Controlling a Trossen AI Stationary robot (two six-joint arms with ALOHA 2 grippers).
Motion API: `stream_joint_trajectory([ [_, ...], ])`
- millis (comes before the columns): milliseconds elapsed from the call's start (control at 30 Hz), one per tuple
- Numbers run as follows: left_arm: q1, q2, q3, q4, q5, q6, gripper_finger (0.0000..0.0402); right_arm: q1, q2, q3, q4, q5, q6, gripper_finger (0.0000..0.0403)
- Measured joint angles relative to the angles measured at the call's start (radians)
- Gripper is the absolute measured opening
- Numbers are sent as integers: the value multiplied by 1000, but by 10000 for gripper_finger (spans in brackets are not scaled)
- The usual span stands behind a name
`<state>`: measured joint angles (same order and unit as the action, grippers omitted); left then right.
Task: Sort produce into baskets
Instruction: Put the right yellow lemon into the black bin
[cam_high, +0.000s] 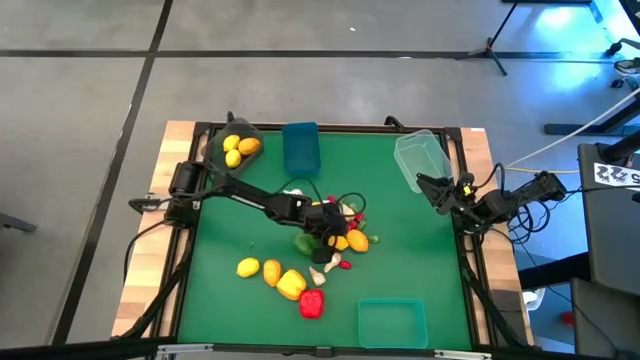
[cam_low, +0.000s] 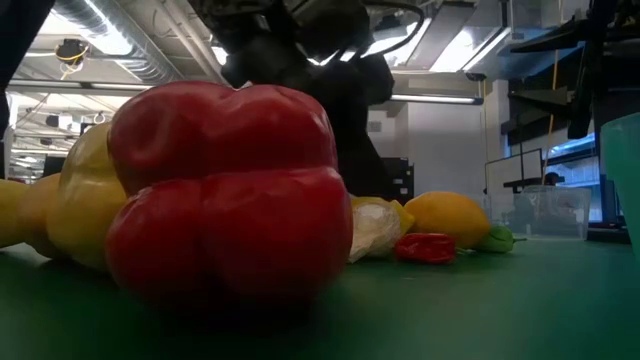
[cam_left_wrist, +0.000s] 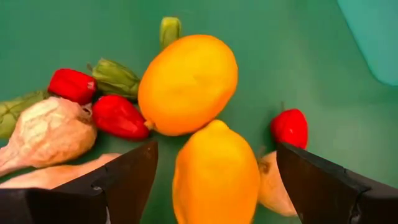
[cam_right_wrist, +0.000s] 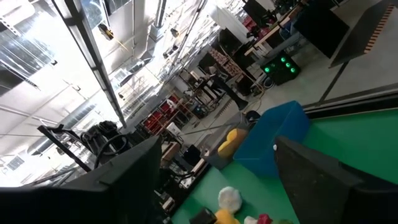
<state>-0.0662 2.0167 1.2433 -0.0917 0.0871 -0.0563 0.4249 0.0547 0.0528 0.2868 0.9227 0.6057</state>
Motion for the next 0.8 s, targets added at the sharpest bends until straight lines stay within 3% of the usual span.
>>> stream_joint_trajectory([
  [800,-35,27,-13,-63,-46,100,322,0,0,0,-2,0,3,303],
])
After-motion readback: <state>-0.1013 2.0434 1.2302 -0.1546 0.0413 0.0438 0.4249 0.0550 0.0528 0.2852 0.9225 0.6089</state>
